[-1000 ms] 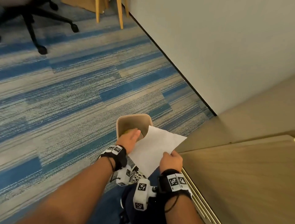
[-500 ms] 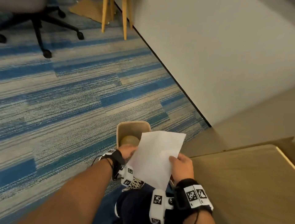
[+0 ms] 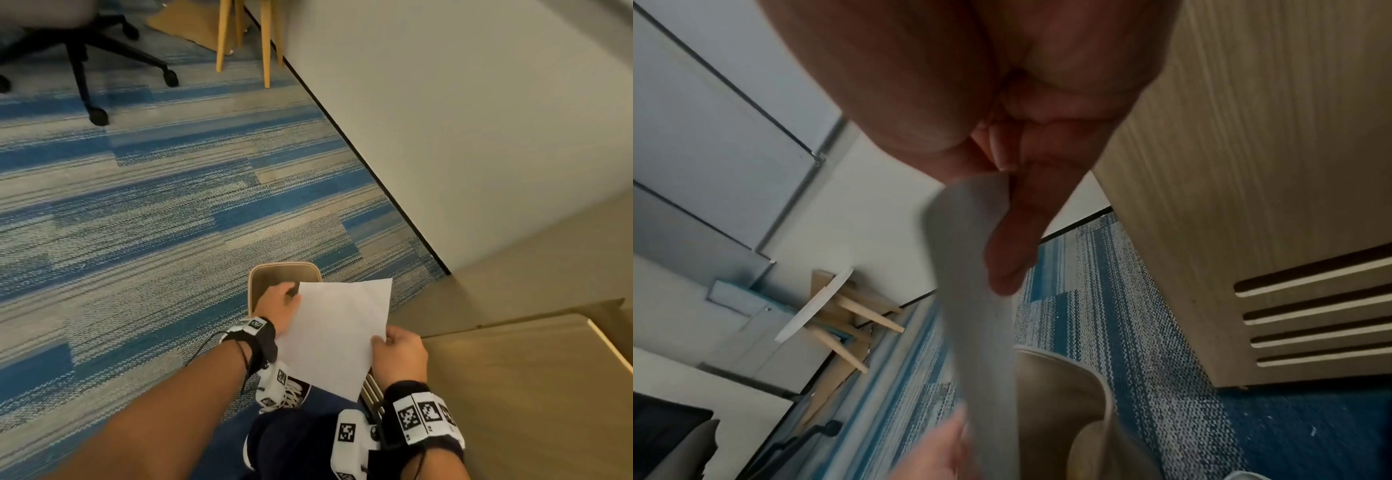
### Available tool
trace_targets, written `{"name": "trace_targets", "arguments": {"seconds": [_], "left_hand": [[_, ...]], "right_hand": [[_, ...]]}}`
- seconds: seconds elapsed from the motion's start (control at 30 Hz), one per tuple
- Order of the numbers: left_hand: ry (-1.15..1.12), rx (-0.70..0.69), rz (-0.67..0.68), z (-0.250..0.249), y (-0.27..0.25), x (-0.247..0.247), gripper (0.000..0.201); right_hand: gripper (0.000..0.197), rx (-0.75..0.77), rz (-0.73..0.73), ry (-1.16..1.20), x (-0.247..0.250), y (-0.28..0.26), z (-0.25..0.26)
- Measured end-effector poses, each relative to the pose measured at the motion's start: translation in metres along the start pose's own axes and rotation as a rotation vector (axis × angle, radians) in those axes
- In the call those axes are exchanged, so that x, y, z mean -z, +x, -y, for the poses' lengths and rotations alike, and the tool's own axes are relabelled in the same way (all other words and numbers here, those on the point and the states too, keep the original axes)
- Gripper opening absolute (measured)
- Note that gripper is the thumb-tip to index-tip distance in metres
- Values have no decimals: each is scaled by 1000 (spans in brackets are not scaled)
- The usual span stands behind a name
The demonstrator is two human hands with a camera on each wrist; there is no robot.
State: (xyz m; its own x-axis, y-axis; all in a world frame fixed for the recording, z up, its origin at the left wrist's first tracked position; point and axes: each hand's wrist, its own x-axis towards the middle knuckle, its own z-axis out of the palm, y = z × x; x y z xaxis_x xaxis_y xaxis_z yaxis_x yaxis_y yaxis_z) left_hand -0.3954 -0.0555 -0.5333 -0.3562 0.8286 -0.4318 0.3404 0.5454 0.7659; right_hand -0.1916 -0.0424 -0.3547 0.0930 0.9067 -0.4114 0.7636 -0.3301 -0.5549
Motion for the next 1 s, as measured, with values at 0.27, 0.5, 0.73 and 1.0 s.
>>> {"name": "trace_targets", "arguments": {"seconds": [0.27,0.5,0.73,1.0], "left_hand": [[314,-26,358,14,-26,9,64],[371,-51,425,14,-33,6,102],[-25,96,243,6,-28,33,52],[-301,15,307,-24,-60,82,12]], "right_hand": [[23,15,-23,69,-12,-6,12],[22,-10,0,106,-10,-12,8],[18,4,-30,227,33,-36,-2],[20,64,24,322,96,-94,-10]]}}
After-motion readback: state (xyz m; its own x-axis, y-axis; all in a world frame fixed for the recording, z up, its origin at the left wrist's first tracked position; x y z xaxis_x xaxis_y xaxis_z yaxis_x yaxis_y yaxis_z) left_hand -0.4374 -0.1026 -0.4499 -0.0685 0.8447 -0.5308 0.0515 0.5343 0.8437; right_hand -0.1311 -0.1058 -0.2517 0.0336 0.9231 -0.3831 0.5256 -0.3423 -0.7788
